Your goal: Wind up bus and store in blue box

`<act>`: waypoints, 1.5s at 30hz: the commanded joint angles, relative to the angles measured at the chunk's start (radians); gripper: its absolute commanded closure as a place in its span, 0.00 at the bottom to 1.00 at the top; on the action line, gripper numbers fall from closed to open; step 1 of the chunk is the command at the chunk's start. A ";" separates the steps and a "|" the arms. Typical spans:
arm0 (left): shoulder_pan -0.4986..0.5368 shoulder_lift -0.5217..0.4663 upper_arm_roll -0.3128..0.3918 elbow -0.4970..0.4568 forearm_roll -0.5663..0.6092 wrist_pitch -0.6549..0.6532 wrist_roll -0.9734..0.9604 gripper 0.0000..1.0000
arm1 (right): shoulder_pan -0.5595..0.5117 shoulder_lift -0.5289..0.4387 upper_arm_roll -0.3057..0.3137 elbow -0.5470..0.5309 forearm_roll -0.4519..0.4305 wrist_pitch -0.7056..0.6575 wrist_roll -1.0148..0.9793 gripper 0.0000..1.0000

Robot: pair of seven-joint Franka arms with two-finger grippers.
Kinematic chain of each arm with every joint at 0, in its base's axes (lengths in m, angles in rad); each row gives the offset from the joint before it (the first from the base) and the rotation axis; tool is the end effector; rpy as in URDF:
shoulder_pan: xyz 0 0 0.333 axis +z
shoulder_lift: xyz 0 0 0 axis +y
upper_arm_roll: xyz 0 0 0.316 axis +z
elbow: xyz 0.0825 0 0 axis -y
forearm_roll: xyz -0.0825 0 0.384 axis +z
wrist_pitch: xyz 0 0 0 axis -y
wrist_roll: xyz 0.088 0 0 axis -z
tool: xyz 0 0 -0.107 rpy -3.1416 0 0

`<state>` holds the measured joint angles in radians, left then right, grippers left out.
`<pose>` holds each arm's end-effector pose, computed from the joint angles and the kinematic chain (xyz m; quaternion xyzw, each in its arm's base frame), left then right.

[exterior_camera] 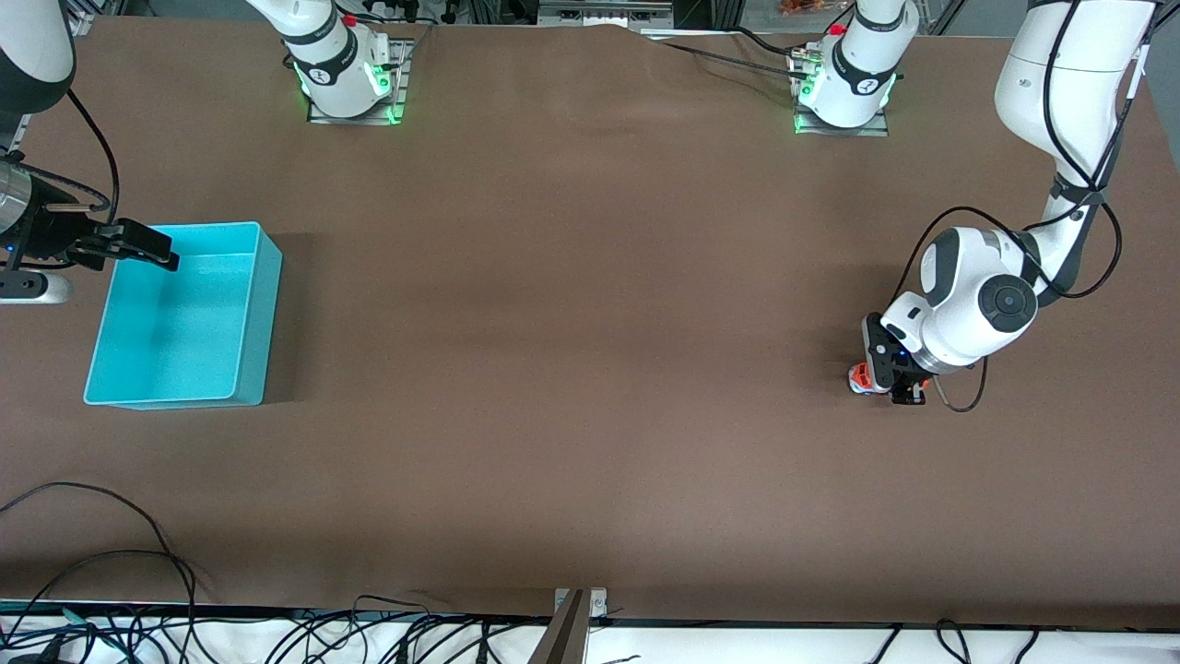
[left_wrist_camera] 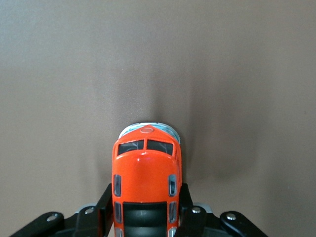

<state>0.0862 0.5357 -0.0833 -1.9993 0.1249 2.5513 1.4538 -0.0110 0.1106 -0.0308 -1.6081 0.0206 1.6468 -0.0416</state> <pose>0.6088 0.0011 0.1897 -0.7171 0.6968 0.0020 0.0171 0.5885 -0.0217 0.5500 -0.9993 0.0012 0.0355 0.0100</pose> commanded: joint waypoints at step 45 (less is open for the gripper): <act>0.293 0.133 -0.004 0.027 0.012 0.004 0.341 0.75 | 0.002 0.012 -0.003 0.025 -0.018 -0.008 0.011 0.00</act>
<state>0.3199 0.5506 -0.0846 -1.9783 0.1248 2.5503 1.7079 -0.0113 0.1120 -0.0317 -1.6081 0.0202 1.6468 -0.0416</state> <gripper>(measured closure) 0.467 0.000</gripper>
